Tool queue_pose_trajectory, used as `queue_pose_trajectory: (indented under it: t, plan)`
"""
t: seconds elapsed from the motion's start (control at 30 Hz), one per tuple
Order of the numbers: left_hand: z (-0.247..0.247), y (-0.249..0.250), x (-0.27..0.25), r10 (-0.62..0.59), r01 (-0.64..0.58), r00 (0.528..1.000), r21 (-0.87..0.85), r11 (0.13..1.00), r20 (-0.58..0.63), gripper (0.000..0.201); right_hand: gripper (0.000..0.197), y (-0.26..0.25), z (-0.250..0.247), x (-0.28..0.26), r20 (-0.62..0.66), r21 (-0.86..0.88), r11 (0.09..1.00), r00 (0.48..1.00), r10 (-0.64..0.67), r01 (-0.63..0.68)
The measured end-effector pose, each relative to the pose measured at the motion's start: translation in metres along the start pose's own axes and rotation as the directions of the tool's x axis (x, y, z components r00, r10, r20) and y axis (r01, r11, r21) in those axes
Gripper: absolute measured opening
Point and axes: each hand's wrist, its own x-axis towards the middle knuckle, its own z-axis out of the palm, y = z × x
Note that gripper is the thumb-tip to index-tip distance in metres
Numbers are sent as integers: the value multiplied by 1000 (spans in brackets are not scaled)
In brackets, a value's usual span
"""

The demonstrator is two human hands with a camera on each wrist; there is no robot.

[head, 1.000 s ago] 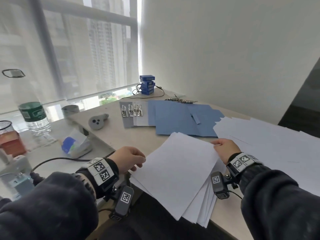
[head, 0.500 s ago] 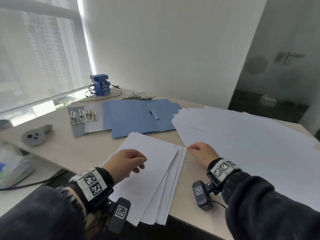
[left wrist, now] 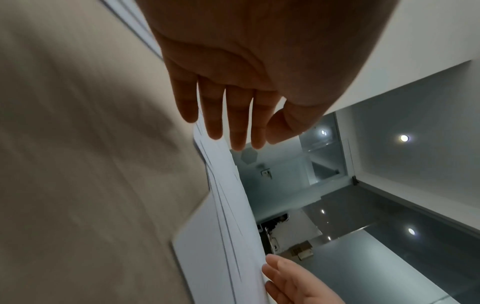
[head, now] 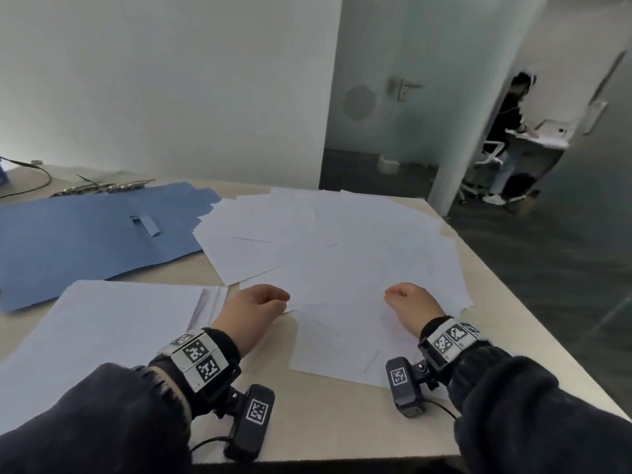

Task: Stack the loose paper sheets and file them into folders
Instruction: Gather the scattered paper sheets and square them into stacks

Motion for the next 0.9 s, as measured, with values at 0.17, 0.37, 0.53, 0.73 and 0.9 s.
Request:
queue_pose_trajectory:
  t: [0.17,0.37,0.53,0.73,0.9]
  plan:
    - [39,11,22,-4,1,1000,110,994,24,27,27,36,-40,-4,-90,-63,986,984,151,-157]
    - [54,13,46,-127,45,986,554,831,111,65,43,54,-52,-4,-118,58,972,965,233,-227]
    - [58,17,43,-144,9,978,659,752,151,61,44,47,-56,1,-65,164,965,974,218,-205]
    - [59,13,44,-154,4,974,668,744,166,62,43,41,-66,14,-14,272,923,958,286,-271]
    - [59,8,47,-154,1,973,671,741,170,64,29,34,-77,12,19,373,874,944,328,-311]
